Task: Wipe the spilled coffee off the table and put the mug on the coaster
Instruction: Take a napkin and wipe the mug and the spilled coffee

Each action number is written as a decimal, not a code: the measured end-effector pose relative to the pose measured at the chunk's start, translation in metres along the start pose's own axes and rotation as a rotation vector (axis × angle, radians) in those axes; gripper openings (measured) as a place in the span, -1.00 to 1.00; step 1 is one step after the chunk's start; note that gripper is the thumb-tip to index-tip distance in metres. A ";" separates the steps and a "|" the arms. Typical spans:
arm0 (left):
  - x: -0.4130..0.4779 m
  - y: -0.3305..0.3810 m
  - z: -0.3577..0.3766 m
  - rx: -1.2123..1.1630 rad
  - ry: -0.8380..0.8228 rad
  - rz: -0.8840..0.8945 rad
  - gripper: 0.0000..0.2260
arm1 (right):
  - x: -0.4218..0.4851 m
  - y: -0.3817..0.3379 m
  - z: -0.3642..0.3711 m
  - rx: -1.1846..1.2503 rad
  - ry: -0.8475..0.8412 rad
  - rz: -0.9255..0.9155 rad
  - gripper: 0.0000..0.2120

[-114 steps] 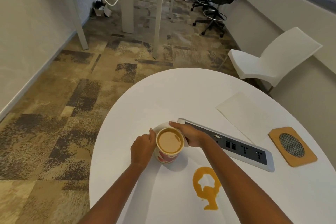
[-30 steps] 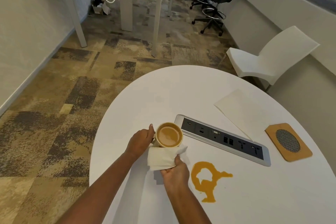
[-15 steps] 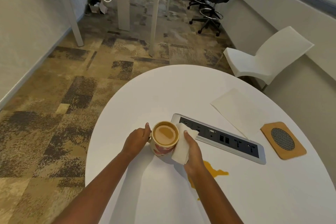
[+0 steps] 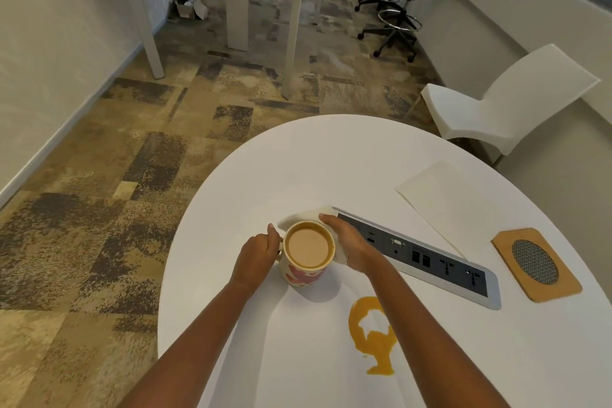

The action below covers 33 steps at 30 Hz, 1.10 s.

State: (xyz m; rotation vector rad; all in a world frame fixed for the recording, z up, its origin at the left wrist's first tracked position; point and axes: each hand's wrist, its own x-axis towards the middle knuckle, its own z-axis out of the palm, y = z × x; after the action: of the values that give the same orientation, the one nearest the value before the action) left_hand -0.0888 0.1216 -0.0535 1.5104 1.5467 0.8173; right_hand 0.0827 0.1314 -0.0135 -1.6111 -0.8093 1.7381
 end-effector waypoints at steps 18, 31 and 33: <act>-0.002 0.002 0.005 -0.045 0.066 -0.036 -0.51 | -0.002 0.043 -0.002 0.166 0.093 -0.111 -0.59; 0.000 0.013 -0.012 -0.312 -0.194 -0.284 -0.56 | -0.048 0.080 -0.016 0.843 0.214 -0.120 -0.46; -0.004 0.013 -0.013 -0.384 -0.196 -0.318 -0.59 | -0.048 0.083 -0.017 0.864 0.226 -0.115 -0.44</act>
State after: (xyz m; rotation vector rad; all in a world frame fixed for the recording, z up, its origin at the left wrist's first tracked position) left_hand -0.0941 0.1195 -0.0361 1.0040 1.3474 0.7076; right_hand 0.0989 0.0430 -0.0504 -1.0957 -0.0015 1.4738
